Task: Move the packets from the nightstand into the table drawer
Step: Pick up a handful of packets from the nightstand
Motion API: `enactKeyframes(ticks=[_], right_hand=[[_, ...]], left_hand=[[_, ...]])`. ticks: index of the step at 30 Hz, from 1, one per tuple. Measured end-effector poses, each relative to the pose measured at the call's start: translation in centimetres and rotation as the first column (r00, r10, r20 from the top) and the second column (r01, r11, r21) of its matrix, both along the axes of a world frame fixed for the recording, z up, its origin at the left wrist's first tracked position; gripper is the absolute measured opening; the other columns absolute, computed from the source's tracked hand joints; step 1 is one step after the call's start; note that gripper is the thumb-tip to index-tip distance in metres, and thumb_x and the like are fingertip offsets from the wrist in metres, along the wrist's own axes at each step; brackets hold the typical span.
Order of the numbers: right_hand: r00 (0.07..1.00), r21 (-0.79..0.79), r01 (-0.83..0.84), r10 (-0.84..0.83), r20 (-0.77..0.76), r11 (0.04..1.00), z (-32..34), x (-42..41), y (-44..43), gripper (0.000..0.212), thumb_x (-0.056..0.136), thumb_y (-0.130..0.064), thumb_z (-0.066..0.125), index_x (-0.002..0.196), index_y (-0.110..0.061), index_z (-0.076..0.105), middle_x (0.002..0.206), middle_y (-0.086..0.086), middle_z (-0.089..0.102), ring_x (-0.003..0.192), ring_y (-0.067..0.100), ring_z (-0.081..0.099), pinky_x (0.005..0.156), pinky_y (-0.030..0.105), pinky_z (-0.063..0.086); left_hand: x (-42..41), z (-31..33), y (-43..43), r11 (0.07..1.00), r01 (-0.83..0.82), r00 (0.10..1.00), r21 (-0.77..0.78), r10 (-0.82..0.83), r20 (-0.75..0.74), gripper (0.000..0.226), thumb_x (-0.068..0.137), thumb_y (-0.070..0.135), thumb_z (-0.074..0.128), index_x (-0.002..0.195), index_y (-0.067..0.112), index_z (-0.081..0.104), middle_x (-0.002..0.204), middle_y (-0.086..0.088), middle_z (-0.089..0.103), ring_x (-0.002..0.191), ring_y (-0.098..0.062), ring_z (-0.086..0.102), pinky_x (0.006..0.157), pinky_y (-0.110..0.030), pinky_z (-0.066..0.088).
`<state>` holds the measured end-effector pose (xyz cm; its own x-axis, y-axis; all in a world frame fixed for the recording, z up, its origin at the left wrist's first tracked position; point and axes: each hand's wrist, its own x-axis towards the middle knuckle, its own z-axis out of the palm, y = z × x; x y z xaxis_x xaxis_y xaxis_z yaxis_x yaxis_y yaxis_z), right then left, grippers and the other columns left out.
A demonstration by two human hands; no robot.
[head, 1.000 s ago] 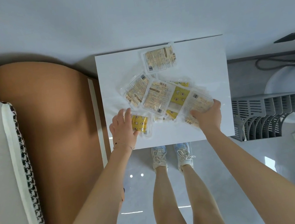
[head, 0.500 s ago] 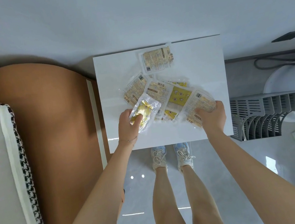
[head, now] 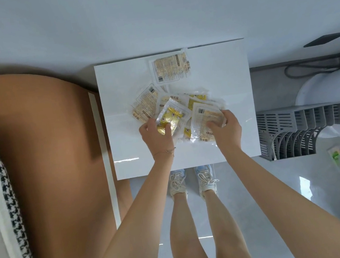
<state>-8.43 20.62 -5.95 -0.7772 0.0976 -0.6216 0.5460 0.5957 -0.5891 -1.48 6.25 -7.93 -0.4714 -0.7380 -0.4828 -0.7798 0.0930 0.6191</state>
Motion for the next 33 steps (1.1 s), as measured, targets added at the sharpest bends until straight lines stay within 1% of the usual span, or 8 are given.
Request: enactKeyframes(ticks=[6, 9, 12, 16, 21, 24, 30, 33], right_hand=[[1.000, -0.007, 0.005, -0.005, 0.010, 1.000, -0.4, -0.7, -1.0, 0.033, 0.081, -0.010, 0.067, 0.113, -0.013, 0.058, 0.114, 0.006, 0.058, 0.093, 0.021, 0.061, 0.065, 0.021, 0.049], [0.999, 0.025, -0.031, 0.032, -0.037, 0.999, -0.1, -0.9, -1.0, 0.032, 0.084, -0.009, 0.066, 0.114, -0.010, 0.056, 0.113, 0.002, 0.053, 0.091, 0.017, 0.055, 0.069, 0.020, 0.047], [0.991, 0.027, -0.091, 0.093, -0.096, 0.996, 0.2, -1.1, -0.9, 0.036, 0.084, -0.009, 0.066, 0.118, -0.010, 0.055, 0.118, 0.000, 0.052, 0.104, 0.016, 0.051, 0.083, 0.023, 0.044], [0.971, 0.060, -0.193, 0.200, -0.133, 0.979, 0.0, -1.7, -1.1, 0.034, 0.081, -0.009, 0.067, 0.114, -0.011, 0.060, 0.115, 0.000, 0.059, 0.110, 0.019, 0.050, 0.094, 0.031, 0.045], [0.993, -0.098, -0.115, 0.112, -0.034, 0.989, 0.1, -2.8, -1.5, 0.023, 0.084, -0.010, 0.067, 0.101, -0.019, 0.055, 0.094, -0.007, 0.061, 0.076, 0.002, 0.057, 0.062, 0.008, 0.044], [0.996, -0.158, -0.073, 0.079, 0.031, 0.985, -0.1, -3.2, -1.9, 0.026, 0.084, -0.008, 0.066, 0.107, -0.014, 0.053, 0.092, -0.009, 0.059, 0.080, 0.008, 0.058, 0.063, 0.016, 0.046], [0.992, -0.275, 0.067, -0.034, 0.123, 0.959, 0.1, -2.9, -2.7, 0.048, 0.084, -0.002, 0.066, 0.122, -0.014, 0.039, 0.094, -0.009, 0.057, 0.080, 0.006, 0.061, 0.066, 0.023, 0.054], [0.975, -0.321, 0.076, -0.003, 0.223, 0.944, 0.3, -2.5, -1.9, 0.037, 0.081, -0.002, 0.070, 0.111, -0.014, 0.052, 0.099, -0.001, 0.065, 0.092, 0.019, 0.066, 0.079, 0.036, 0.057]], left_hand=[[-0.1, 0.1, -0.3, 1.000, -0.007, 0.999, 0.027, 0.006, 0.035, 0.031, 0.084, 0.017, 0.066, 0.107, -0.001, 0.053, 0.106, -0.019, 0.054, 0.092, -0.024, 0.046, 0.074, -0.024, 0.035], [-0.4, 0.6, -0.7, 0.999, -0.014, 1.000, 0.053, 0.014, 0.003, 0.030, 0.084, 0.012, 0.066, 0.106, -0.002, 0.051, 0.100, -0.013, 0.048, 0.086, -0.018, 0.041, 0.069, -0.016, 0.034], [-0.6, 0.6, -0.8, 0.997, -0.021, 0.999, 0.069, 0.023, -0.034, 0.028, 0.082, 0.012, 0.068, 0.101, 0.000, 0.051, 0.094, -0.009, 0.051, 0.083, -0.020, 0.047, 0.067, -0.021, 0.040], [-0.6, 0.9, -0.7, 0.992, -0.075, 0.995, 0.104, 0.082, -0.058, 0.027, 0.082, 0.012, 0.068, 0.094, 0.012, 0.044, 0.093, -0.001, 0.053, 0.080, -0.018, 0.051, 0.056, -0.007, 0.038], [0.0, 1.4, -0.8, 0.972, -0.169, 0.976, 0.164, 0.188, -0.109, 0.035, 0.079, 0.007, 0.068, 0.105, 0.015, 0.046, 0.101, 0.003, 0.052, 0.089, -0.017, 0.053, 0.070, -0.021, 0.047], [0.6, 1.4, -1.2, 0.953, -0.182, 0.971, 0.244, 0.213, -0.106, 0.038, 0.081, 0.006, 0.068, 0.116, 0.008, 0.053, 0.104, 0.003, 0.055, 0.091, -0.012, 0.053, 0.068, -0.010, 0.045], [2.6, 1.4, -2.1, 0.899, -0.187, 0.953, 0.397, 0.264, -0.149, 0.011, 0.083, 0.006, 0.067, 0.082, 0.010, 0.057, 0.074, 0.003, 0.054, 0.070, -0.008, 0.051, 0.058, -0.009, 0.042], [3.9, 1.6, -2.6, 0.837, -0.256, 0.933, 0.483, 0.345, -0.104, 0.016, 0.085, 0.015, 0.068, 0.079, 0.020, 0.055, 0.079, 0.003, 0.058, 0.073, -0.011, 0.057, 0.054, -0.018, 0.047]])
